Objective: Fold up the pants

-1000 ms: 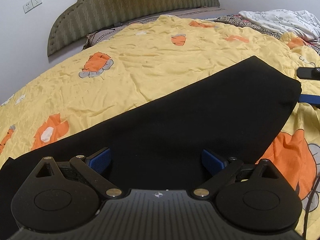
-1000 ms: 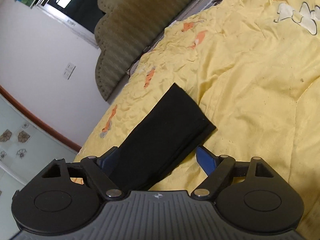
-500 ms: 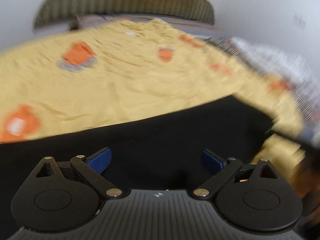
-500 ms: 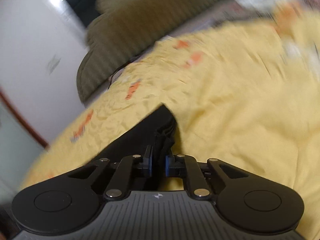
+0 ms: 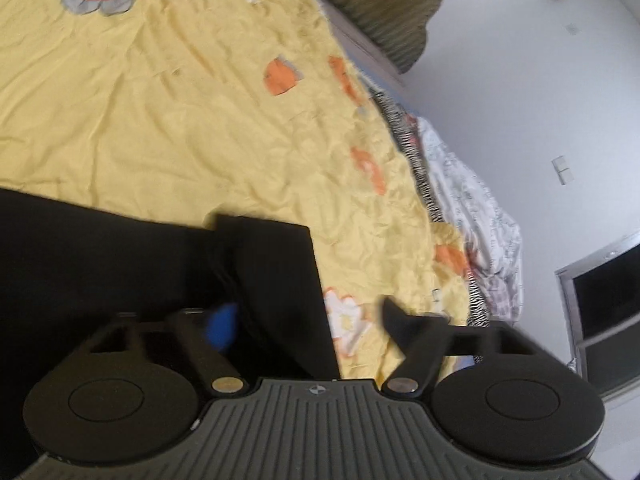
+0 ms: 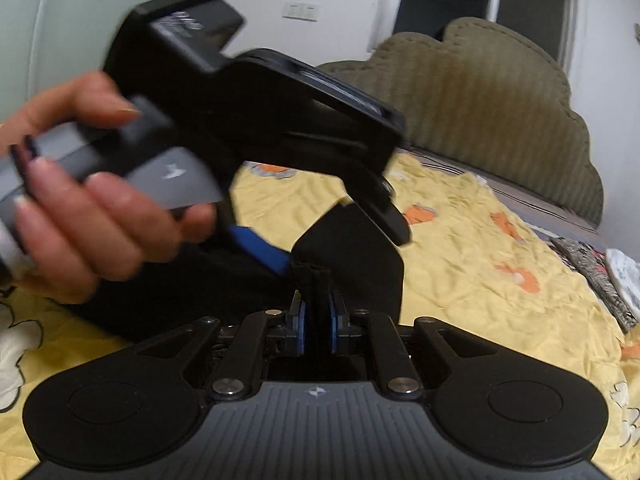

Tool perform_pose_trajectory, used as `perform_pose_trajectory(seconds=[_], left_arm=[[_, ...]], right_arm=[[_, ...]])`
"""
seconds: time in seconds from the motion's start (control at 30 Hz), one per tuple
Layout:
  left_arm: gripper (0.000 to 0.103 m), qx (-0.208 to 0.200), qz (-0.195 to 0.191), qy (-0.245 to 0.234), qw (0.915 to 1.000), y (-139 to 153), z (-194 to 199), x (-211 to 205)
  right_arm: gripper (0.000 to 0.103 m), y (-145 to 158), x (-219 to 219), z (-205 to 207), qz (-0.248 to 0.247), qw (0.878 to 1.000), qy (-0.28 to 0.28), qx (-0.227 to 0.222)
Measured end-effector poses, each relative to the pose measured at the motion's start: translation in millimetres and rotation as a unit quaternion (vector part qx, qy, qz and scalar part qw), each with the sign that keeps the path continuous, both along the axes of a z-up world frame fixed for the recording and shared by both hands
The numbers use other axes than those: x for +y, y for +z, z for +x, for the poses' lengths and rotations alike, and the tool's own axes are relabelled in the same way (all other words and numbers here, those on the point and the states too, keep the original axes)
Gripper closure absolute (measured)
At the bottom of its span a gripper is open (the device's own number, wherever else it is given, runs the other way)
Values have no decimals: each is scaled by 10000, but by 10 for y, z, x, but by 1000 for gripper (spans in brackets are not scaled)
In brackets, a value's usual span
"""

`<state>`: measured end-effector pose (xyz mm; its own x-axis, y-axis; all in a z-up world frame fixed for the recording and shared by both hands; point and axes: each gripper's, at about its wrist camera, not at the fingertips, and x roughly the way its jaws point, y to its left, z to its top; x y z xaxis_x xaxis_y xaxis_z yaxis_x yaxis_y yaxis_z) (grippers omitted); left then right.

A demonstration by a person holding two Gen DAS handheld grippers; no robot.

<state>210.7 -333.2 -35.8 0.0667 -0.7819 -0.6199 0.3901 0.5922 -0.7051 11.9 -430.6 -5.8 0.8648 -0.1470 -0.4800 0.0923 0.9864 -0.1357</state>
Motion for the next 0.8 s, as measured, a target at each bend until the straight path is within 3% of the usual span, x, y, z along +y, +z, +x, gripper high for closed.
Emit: perform_pose_trajectory(seconds=[0.03, 0.1, 0.2, 0.33, 0.47, 0.53, 0.7, 0.8], left_arm=[[60, 46, 127, 12, 9999, -25, 13, 4], [92, 80, 265, 1, 9996, -73, 40, 28], [99, -86, 371, -38, 9993, -62, 24, 61], [99, -646, 610, -95, 9960, 54, -103, 87], [99, -1628, 882, -205, 9825, 278, -268, 365], [99, -1910, 1070, -56, 9757, 342, -286, 635], [99, -1924, 1703, 549, 9649, 402, -161, 1420], [99, -1926, 2145, 1018, 9521, 421, -97, 1847]], right_arm=[[92, -24, 10, 18, 17, 10000, -8, 19], [92, -52, 18, 41, 87, 9999, -61, 19], [89, -95, 27, 102, 75, 9998, -176, 106], [88, -157, 141, 194, -214, 9990, -291, 260], [92, 17, 340, 146, -97, 9999, -141, -11], [92, 94, 504, 162, -26, 9999, 88, -144], [92, 167, 1043, 406, 159, 9950, 967, -209], [92, 181, 1430, 557, 276, 9869, 1579, -155]])
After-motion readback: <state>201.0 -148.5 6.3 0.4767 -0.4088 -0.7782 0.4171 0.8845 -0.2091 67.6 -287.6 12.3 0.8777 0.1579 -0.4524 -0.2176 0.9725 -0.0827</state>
